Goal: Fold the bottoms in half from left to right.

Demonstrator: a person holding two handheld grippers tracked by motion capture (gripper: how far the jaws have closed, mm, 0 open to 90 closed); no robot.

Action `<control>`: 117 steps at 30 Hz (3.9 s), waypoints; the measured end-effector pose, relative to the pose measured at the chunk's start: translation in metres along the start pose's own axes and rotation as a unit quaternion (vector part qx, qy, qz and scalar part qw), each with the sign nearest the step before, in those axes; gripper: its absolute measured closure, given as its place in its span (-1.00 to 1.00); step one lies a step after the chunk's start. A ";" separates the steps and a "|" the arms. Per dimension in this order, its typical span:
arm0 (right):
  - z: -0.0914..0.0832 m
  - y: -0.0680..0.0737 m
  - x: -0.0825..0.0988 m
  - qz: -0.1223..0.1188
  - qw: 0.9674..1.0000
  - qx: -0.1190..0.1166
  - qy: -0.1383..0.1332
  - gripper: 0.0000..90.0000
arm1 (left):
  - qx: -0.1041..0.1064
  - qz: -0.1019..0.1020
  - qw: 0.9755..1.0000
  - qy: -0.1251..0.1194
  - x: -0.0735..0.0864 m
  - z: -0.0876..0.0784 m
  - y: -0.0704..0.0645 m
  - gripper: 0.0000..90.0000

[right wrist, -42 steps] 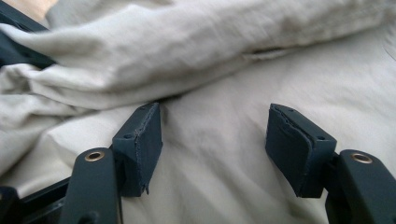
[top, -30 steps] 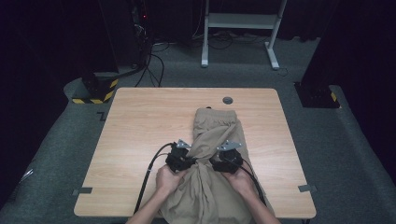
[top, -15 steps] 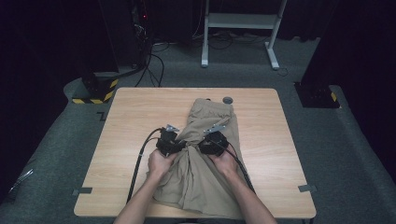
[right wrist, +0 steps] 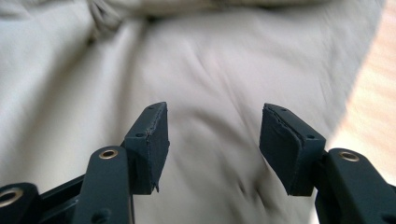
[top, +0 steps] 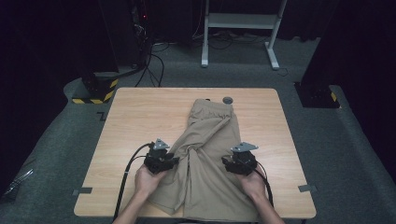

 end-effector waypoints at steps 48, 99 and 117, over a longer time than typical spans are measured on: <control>0.045 0.027 -0.020 -0.024 0.999 -0.031 -0.010 -0.20 | 0.109 0.013 0.994 -0.023 -0.054 0.009 -0.048 0.97; 0.017 0.038 -0.042 -0.014 0.996 -0.082 -0.016 0.96 | -0.057 0.039 0.997 -0.037 0.028 -0.002 -0.077 -0.25; -0.041 -0.005 -0.040 -0.001 0.998 -0.023 -0.065 0.96 | -0.099 0.060 0.993 -0.023 0.049 0.002 -0.080 -0.27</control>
Point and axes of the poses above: each handheld gripper's, and its own axes: z roughly forward along the jaws, x roughly out of its underside, y roughly to its left, the point moved 5 cm from there along z, roughly forward along the jaws, and after that the axes turned 5 degrees about -z, right-handed, at the moved point
